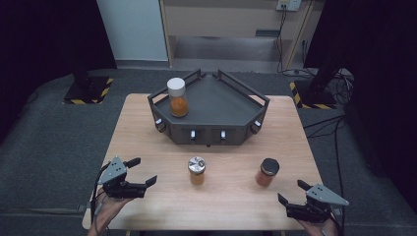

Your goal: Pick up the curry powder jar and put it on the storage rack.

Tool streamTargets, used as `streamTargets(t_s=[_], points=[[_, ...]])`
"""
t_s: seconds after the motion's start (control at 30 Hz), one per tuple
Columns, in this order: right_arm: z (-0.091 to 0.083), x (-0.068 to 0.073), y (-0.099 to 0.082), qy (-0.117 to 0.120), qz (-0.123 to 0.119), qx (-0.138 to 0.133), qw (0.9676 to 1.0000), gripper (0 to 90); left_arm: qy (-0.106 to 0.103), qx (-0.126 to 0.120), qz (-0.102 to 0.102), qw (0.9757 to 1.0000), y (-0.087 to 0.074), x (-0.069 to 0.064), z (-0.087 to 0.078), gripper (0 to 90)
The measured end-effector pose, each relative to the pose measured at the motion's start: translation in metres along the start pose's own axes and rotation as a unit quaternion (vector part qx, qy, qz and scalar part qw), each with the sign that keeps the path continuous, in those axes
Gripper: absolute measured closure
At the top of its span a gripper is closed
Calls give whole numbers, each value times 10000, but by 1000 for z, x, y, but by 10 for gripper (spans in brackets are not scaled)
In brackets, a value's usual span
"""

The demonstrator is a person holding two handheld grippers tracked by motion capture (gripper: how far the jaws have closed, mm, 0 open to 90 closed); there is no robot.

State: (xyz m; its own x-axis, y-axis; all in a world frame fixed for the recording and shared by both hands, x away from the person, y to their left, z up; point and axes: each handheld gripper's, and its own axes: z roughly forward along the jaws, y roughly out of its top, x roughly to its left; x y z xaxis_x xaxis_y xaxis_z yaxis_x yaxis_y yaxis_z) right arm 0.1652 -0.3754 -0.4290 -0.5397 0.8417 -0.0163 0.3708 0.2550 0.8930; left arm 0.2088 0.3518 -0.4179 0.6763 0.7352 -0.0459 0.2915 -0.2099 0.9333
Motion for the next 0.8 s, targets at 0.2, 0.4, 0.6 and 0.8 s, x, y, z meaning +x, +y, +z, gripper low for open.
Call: streamTargets(t_s=[0.2, 0.4, 0.6, 0.8], points=[[0, 0, 0, -3, -2, 8, 10000, 114, -20, 25, -23, 10000, -12, -1, 1, 91], [0, 0, 0, 2, -2, 2, 10000, 114, -15, 93, -70, 9999, -21, -1, 2, 91], [0, 0, 0, 11, -3, -4, 10000, 114, -24, 211, -103, 9997, -29, 1, 6, 92], [0, 0, 0, 24, -13, 0, 10000, 114, -53, 334, -57, 9994, -32, 2, 10, 91]])
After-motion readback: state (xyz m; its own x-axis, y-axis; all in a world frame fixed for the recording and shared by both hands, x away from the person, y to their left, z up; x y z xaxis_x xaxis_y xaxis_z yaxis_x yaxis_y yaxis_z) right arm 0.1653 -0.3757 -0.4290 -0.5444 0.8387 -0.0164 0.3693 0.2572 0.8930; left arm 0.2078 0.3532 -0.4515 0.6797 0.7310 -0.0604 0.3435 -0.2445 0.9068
